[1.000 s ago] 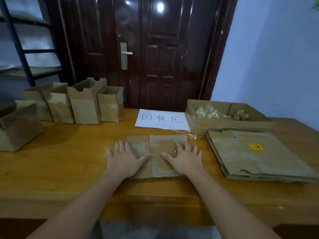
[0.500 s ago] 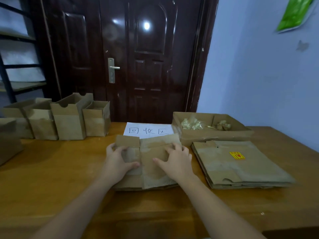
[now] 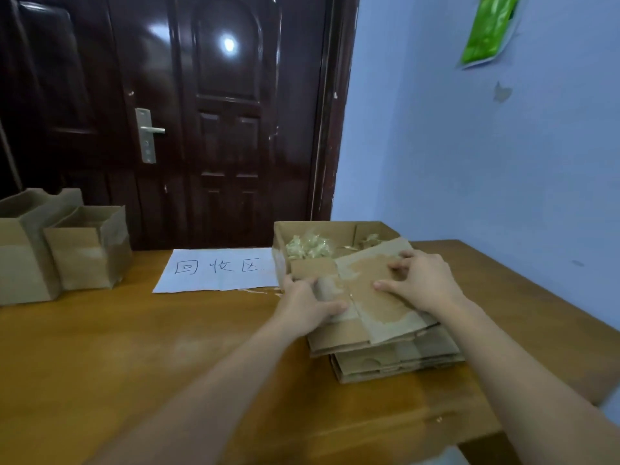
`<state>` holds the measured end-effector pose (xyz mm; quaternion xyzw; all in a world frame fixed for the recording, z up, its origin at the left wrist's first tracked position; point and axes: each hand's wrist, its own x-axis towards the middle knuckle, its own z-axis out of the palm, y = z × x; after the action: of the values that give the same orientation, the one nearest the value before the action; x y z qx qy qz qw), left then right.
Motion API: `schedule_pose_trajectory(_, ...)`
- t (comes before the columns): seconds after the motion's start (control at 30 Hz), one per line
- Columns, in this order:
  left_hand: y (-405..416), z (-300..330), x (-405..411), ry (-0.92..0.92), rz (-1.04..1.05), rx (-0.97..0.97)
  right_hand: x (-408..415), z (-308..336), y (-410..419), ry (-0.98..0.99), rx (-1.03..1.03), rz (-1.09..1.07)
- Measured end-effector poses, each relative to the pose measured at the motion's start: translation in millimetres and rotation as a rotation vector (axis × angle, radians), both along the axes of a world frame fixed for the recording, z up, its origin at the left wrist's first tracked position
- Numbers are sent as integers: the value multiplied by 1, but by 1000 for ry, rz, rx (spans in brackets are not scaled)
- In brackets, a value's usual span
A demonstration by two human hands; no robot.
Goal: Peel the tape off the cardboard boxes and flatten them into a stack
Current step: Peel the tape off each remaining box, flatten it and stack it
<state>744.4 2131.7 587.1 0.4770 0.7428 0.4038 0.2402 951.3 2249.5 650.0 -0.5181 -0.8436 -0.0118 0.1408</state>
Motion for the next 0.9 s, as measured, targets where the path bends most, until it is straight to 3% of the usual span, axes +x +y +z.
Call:
schedule_pose_trajectory(0.13, 36, -7, 32, 174, -106, -92, 37, -15, 32, 22, -58, -40)
schedule_pose_trajectory(0.27, 44, -31, 48, 586, -112, -290, 49, -64, 51, 54, -198, -32)
schedule_pose_trajectory(0.37, 41, -50, 51, 824, -75, -257, 55, -97, 60, 189, -284, 2)
schedule_pose_trajectory(0.5, 45, -64, 49, 859, -129, -163, 52, -112, 70, -25, -263, 118)
schedule_pose_trajectory(0.57, 47, -65, 45, 757, -187, -191, 50, -112, 74, -109, -285, 129)
schedule_pose_trajectory(0.63, 48, -64, 42, 664, -210, -233, 49, -113, 76, -153, -295, 118)
schedule_pose_trajectory(0.9, 51, -63, 42, 666, -207, -254, 43, -104, 73, -232, -327, 89)
